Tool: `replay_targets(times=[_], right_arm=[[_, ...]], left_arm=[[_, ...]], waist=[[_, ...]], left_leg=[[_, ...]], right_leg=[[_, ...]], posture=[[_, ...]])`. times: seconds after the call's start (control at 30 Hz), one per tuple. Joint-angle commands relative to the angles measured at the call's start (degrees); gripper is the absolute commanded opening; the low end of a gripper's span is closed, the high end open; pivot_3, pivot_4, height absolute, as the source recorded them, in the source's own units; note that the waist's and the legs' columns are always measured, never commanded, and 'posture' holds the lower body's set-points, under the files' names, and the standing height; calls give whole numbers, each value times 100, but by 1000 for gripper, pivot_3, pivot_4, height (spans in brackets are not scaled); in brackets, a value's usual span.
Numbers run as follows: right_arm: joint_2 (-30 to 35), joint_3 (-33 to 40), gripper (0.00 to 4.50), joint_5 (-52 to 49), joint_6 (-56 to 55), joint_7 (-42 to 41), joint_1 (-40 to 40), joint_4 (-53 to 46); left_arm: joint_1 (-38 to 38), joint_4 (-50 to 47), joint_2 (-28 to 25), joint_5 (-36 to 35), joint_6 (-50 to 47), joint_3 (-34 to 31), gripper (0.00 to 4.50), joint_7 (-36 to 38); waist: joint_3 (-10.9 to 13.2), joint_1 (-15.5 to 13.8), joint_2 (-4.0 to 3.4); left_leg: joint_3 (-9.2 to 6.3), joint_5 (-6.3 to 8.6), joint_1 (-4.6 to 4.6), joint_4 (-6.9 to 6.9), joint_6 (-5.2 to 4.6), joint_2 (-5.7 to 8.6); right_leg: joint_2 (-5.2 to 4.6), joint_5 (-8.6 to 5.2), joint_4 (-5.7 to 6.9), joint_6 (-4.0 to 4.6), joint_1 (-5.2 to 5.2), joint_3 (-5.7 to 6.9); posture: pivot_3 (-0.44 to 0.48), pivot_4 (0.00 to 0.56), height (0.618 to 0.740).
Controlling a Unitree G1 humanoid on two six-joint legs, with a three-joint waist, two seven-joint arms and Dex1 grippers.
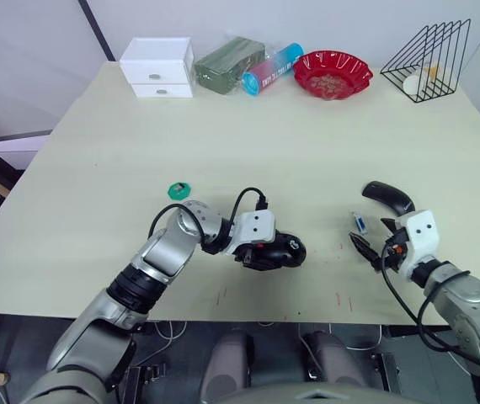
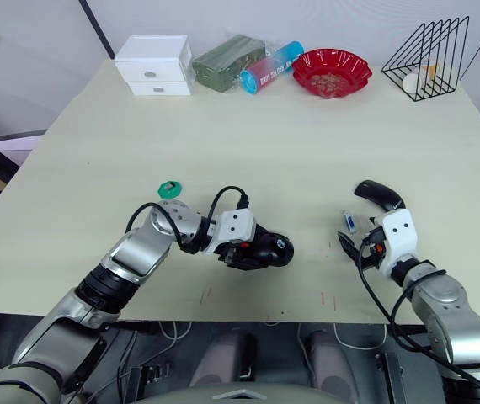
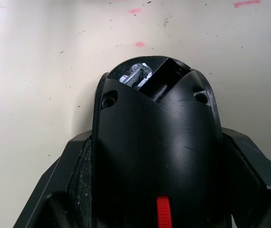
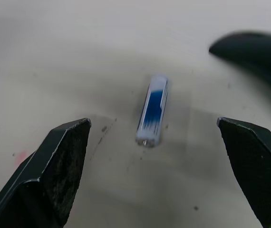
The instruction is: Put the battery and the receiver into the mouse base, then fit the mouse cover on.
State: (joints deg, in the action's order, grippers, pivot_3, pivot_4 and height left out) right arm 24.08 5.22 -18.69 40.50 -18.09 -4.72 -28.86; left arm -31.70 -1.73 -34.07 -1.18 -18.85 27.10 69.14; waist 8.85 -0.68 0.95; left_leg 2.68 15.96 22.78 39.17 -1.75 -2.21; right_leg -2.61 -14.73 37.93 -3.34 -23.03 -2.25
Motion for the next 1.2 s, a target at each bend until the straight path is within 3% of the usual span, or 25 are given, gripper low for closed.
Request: replay_targets(times=[0.03, 0.23, 0.43, 0.5, 0.57, 0.6, 0.8, 1.03, 1.2], right_arm=[[-51, -51, 4500, -14, 479, 266, 193, -425], [-192, -114, 4500, 130, 1249, 730, 504, -539], [-339, -58, 4500, 197, 1242, 868, 564, -416], [-329, -121, 3953, 232, 1180, 834, 547, -383], [-334, -124, 3051, 249, 1219, 852, 523, -386], [-339, -102, 2926, 231, 1238, 847, 511, -414], [-324, -77, 71, 228, 1321, 835, 500, -470], [-73, 13, 66, 108, 1300, 538, 536, -715], [908, 19, 66, -770, 1587, -814, 474, -1242]], left_arm=[[16, 12, -31, 189, -83, 101, 2920, -30], [1, 14, -28, 190, -113, 113, 2920, -15], [-12, 59, -15, 194, -102, 117, 2920, -15], [-21, 86, -6, 207, -83, 126, 2920, -19], [-25, 91, -6, 206, -80, 126, 2920, -12], [-25, 93, -9, 208, -74, 125, 2920, -12], [-14, 92, -10, 219, -70, 127, 2920, -11], [16, 56, -9, 207, -95, 138, 2920, 9], [8, 61, -12, 229, -106, 156, 2920, 14]], waist=[[0, 2, 0], [0, 3, 0], [0, 5, 0], [0, 5, 0], [0, 4, 1], [0, 4, 0], [0, 5, 1], [0, 5, 1], [0, 6, 0]], left_leg=[[0, 0, 0, 0, 0, 0], [-2, 0, 0, 0, 0, 0], [-1, 0, 1, 0, 0, 0], [-2, 0, 1, 0, 0, 0], [-2, 0, 1, 0, 0, 0], [-2, 0, 1, 0, 0, 0], [-3, 0, 1, 0, 0, 0], [-4, 0, 1, -1, -1, 0], [-8, 1, 1, -2, -1, 0]], right_leg=[[0, 0, 0, 0, 0, 0], [0, 0, -1, 0, 0, 1], [0, 0, -1, -1, 0, 2], [0, 0, -1, -1, 0, 3], [0, 0, -2, -1, 0, 3], [0, 0, -2, -1, 0, 3], [0, 0, -2, -1, 0, 3], [0, 0, -2, -1, 0, 3], [0, 0, -4, -1, 0, 3]], posture=[[0, 150, 740], [0, 150, 740], [0, 150, 740], [0, 150, 740], [0, 150, 740], [0, 150, 740], [0, 150, 740], [0, 150, 740], [0, 150, 740]])
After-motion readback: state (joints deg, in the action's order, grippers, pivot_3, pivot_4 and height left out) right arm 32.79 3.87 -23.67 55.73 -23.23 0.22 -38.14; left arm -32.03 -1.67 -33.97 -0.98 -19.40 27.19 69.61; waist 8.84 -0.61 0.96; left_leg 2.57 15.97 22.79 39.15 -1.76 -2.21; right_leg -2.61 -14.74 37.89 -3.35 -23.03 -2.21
